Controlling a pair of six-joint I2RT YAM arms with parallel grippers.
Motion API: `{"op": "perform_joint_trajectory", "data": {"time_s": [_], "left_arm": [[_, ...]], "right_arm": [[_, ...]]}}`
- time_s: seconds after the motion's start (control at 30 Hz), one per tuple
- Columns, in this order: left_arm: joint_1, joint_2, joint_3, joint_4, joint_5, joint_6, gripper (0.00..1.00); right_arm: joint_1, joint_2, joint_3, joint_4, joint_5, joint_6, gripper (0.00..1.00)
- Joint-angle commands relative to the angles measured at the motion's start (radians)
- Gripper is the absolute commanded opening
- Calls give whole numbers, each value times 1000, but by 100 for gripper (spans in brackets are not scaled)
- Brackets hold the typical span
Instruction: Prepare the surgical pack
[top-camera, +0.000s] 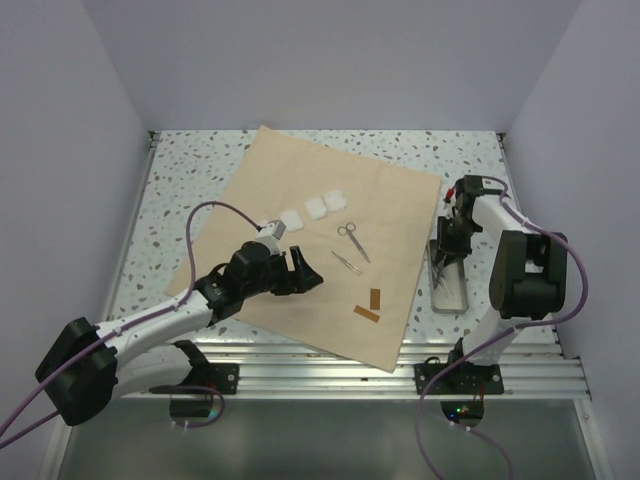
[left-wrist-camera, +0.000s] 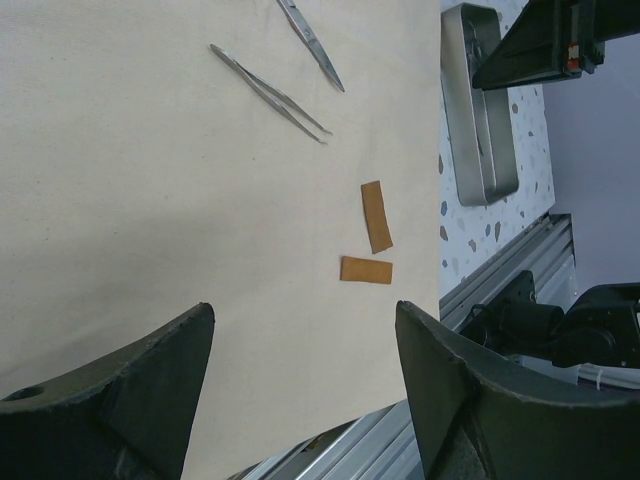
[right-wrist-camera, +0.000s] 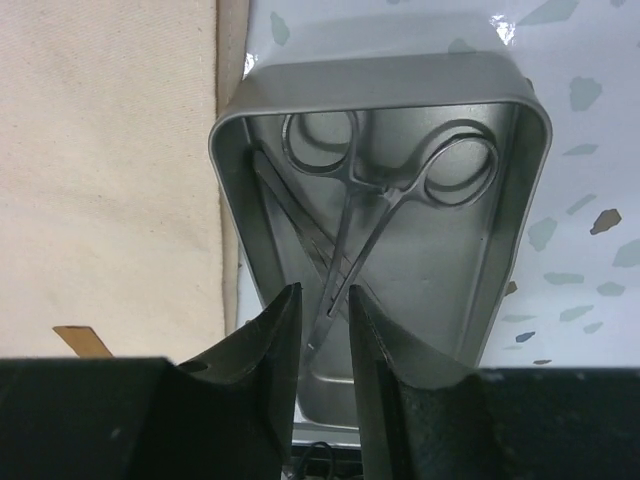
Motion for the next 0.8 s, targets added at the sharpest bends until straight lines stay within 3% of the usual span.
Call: {"op": "perform_joint_trajectory", "data": {"time_s": [0.0, 0.23, 0.33, 0.53, 0.77], "left_arm": [[7, 3, -8, 53, 10, 9, 77], [7, 15, -1, 50, -14, 11, 77], [7, 62, 30, 40, -19, 18, 77], [7, 115, 85, 11, -52, -5, 77], [7, 196, 157, -97, -99, -86, 74]], "right_arm": [[-4, 16, 50, -4, 37, -8, 33], [35, -122, 87, -38, 112, 26, 38], [174, -174, 101, -36, 89, 41, 48], [403, -71, 133, 46, 17, 87, 50], [546, 79, 203, 110, 17, 113, 47]]}}
